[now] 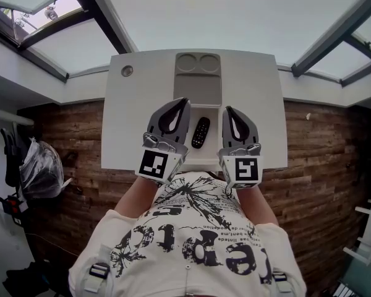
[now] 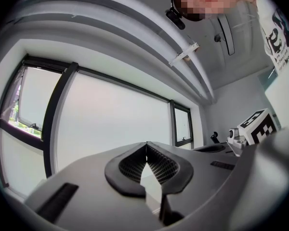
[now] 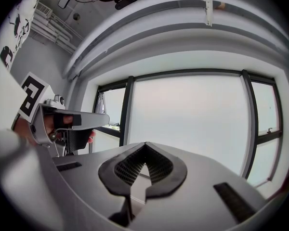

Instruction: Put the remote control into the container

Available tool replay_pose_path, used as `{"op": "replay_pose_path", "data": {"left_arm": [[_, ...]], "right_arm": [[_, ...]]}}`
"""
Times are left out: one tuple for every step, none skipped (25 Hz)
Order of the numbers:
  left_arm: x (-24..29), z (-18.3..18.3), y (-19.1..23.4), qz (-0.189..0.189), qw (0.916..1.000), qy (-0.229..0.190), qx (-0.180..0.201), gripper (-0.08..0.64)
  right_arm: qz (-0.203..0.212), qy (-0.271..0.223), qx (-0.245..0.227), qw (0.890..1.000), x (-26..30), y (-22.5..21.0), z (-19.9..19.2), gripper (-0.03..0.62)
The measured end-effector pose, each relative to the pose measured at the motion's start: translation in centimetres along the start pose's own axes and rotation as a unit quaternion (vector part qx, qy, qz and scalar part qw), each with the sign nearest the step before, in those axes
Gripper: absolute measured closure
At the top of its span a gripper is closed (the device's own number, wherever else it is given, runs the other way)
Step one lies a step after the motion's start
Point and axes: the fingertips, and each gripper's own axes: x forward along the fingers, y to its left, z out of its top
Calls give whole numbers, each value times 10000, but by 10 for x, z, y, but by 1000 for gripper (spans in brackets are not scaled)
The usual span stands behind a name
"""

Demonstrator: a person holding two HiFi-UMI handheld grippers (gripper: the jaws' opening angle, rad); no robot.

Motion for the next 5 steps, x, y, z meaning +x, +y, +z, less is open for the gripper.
{"op": "replay_pose_path", "data": {"left_arm": [[1,-1,-2,-67,10000,20,-29,551],[3,-2,-4,-129,9999,36,-42,551],[5,-3,-6,-175,9998,47,-36,551],[7,-3,-8,-210,9998,55,-17,551],[9,-4,-9,-241,9997,62,6,551]], "right_arm": [[5,2,0,10000,0,-1,0,591],[14,-8,-6,10000,1,-1,0,591],[25,-22,-17,10000,2,-2,1,591],[36,-34,-34,10000,2,-3,1,591],[49,-43,-54,10000,3,-4,2,591]]}}
